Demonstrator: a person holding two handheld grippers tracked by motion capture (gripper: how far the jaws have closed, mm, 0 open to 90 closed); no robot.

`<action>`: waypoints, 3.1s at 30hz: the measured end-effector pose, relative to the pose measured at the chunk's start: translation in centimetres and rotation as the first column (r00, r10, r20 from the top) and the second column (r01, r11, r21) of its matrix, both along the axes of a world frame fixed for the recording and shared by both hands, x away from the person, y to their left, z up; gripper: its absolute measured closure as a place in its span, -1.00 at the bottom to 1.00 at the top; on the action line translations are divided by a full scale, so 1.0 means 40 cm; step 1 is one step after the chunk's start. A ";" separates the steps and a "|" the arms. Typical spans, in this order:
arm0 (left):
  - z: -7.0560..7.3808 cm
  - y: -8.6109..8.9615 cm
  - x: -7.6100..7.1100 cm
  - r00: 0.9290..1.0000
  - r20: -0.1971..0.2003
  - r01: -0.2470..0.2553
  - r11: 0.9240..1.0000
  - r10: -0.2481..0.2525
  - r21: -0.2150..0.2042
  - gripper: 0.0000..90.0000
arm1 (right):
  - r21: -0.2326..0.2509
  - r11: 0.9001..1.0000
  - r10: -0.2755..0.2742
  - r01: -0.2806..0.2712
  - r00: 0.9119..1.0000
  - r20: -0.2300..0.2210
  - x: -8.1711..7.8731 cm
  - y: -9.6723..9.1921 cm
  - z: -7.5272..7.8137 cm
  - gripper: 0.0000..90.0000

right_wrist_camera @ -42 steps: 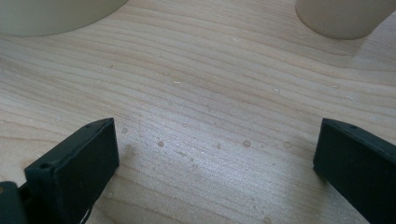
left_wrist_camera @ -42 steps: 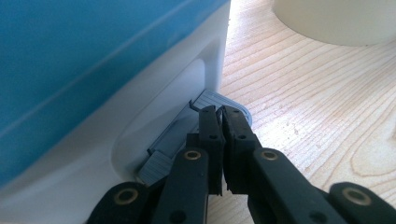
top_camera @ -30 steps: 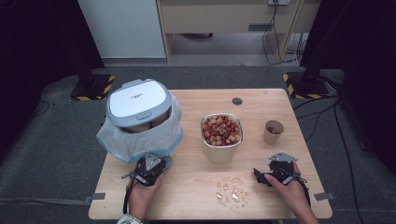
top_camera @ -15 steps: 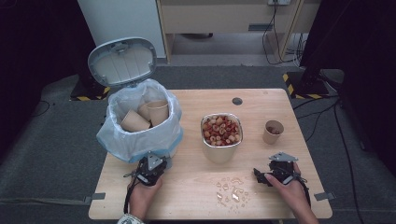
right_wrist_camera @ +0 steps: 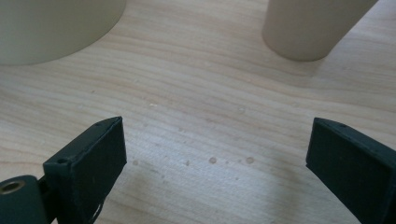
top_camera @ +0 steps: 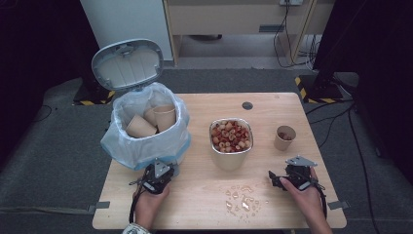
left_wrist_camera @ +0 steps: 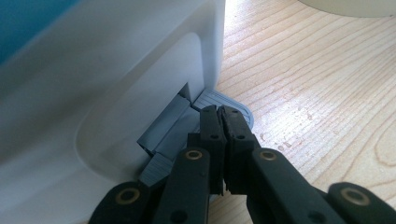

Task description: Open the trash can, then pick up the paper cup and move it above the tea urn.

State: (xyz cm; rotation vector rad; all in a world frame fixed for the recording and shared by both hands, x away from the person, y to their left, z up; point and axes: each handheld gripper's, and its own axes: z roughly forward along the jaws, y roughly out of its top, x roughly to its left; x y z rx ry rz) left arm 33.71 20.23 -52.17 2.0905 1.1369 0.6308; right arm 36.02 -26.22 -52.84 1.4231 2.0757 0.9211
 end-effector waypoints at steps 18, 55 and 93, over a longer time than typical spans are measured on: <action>-0.001 0.000 0.000 1.000 0.004 0.000 1.000 0.000 0.000 0.94 | -0.012 0.997 -0.079 0.080 0.995 0.064 0.028 -0.015 0.036 -0.78; -0.001 0.000 0.001 1.000 0.002 0.000 1.000 0.000 -0.004 0.94 | 0.036 0.992 -0.125 0.123 0.989 0.081 0.116 -0.064 0.174 -0.87; -0.001 0.002 0.002 1.000 -0.001 0.000 1.000 0.000 -0.013 0.94 | 0.073 0.983 -0.174 0.167 0.979 0.104 0.208 -0.034 0.070 -0.87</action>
